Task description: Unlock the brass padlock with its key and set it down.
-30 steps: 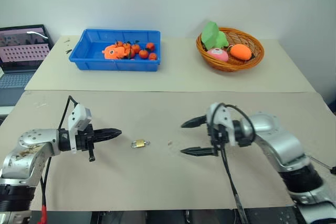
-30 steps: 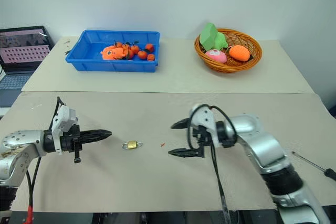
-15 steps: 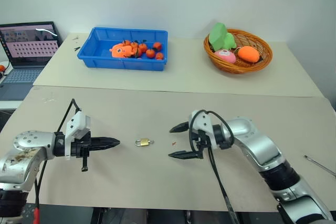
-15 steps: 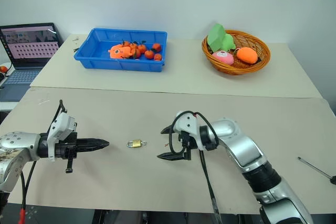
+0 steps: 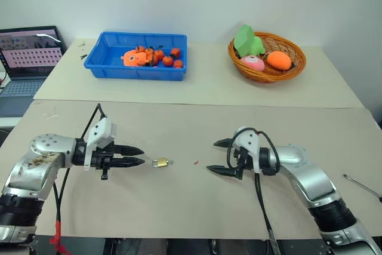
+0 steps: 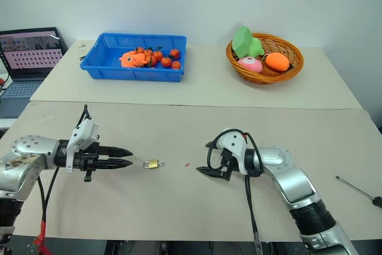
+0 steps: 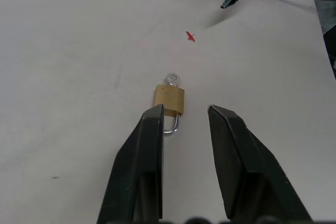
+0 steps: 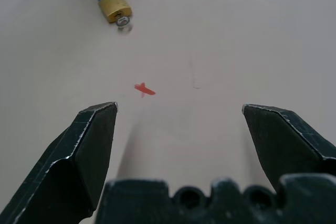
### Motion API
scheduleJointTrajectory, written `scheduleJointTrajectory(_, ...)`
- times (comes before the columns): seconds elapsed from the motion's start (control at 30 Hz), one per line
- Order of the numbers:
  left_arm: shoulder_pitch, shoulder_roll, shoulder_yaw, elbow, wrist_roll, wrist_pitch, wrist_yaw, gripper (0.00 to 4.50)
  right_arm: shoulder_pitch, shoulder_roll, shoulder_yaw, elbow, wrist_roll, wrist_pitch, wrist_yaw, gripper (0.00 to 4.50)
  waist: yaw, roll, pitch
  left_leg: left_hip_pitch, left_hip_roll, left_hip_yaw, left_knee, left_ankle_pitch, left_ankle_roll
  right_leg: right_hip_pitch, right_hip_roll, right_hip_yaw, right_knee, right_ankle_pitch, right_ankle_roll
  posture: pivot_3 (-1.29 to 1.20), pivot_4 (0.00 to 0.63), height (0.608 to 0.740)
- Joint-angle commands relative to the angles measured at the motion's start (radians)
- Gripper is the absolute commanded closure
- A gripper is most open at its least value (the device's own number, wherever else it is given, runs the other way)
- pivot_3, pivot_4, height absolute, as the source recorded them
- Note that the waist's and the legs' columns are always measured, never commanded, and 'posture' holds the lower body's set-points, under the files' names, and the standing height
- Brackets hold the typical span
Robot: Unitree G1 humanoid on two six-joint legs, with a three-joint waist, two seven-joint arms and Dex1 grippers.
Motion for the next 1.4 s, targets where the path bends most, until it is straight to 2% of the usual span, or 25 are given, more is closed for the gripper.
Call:
scheduleJointTrajectory(0.03, -0.019, -0.003, -0.005, 0.0, 0.007, -0.014, -0.011, 1.68, 0.006, 0.003, -0.033, -0.04, 0.002, 0.005, -0.03, 0.0, -0.001, 0.0, 0.0, 0.0, 0.0, 0.0, 0.0, 0.0, 0.0, 0.0, 0.0, 0.0, 0.0, 0.0, 0.0, 0.0, 0.15, 0.74)
scheduleJointTrajectory(0.13, -0.011, -0.013, -0.033, -0.006, 0.031, -0.049, -0.015, 0.55, 0.013, 0.004, -0.036, -0.042, 0.002, 0.008, -0.049, 0.0, 0.0, 0.0, 0.0, 0.0, 0.0, 0.0, 0.0, 0.0, 0.0, 0.0, 0.0, 0.0, 0.0, 0.0, 0.0, 0.0, 0.15, 0.74)
scheduleJointTrajectory(0.2, -0.01, -0.025, -0.051, -0.011, 0.046, -0.064, -0.009, 0.09, 0.017, 0.001, -0.038, -0.046, 0.003, 0.011, -0.058, 0.0, 0.001, 0.0, 0.0, 0.0, 0.0, 0.0, 0.0, 0.0, 0.0, 0.0, 0.0, 0.0, 0.0, 0.0, 0.0, 0.0, 0.15, 0.74)
scheduleJointTrajectory(0.47, -0.007, -0.102, -0.121, 0.039, 0.147, -0.179, 0.031, 0.09, 0.036, -0.007, -0.05, -0.077, 0.012, 0.031, -0.078, 0.0, 0.002, 0.0, 0.0, 0.0, 0.0, 0.0, 0.0, 0.0, 0.0, 0.0, 0.0, 0.0, 0.0, 0.0, 0.0, 0.0, 0.15, 0.74)
scheduleJointTrajectory(0.63, -0.005, -0.148, -0.128, 0.071, 0.166, -0.198, 0.066, 0.09, 0.045, -0.02, -0.068, -0.168, 0.061, 0.053, -0.049, 0.0, 0.001, 0.0, 0.0, -0.001, 0.0, 0.0, 0.0, 0.0, 0.0, 0.0, 0.0, 0.0, 0.0, 0.0, 0.0, 0.0, 0.15, 0.74)
scheduleJointTrajectory(0.83, -0.022, -0.175, -0.131, 0.114, 0.178, -0.214, 0.082, 0.09, 0.011, -0.009, -0.044, -0.234, 0.079, 0.101, -0.057, 0.0, 0.001, 0.0, 0.0, 0.0, 0.0, -0.001, 0.001, 0.0, 0.0, 0.0, 0.0, 0.0, 0.0, 0.0, 0.0, 0.0, 0.15, 0.74)
scheduleJointTrajectory(1.4, -0.055, -0.225, -0.17, 0.171, 0.214, -0.263, 0.078, 0.09, 0.005, -0.004, -0.045, -0.222, 0.067, 0.108, -0.073, 0.0, 0.005, 0.0, 0.0, 0.0, 0.0, -0.001, 0.001, 0.0, 0.0, 0.001, 0.0, 0.0, 0.0, 0.0, 0.0, 0.0, 0.15, 0.74)
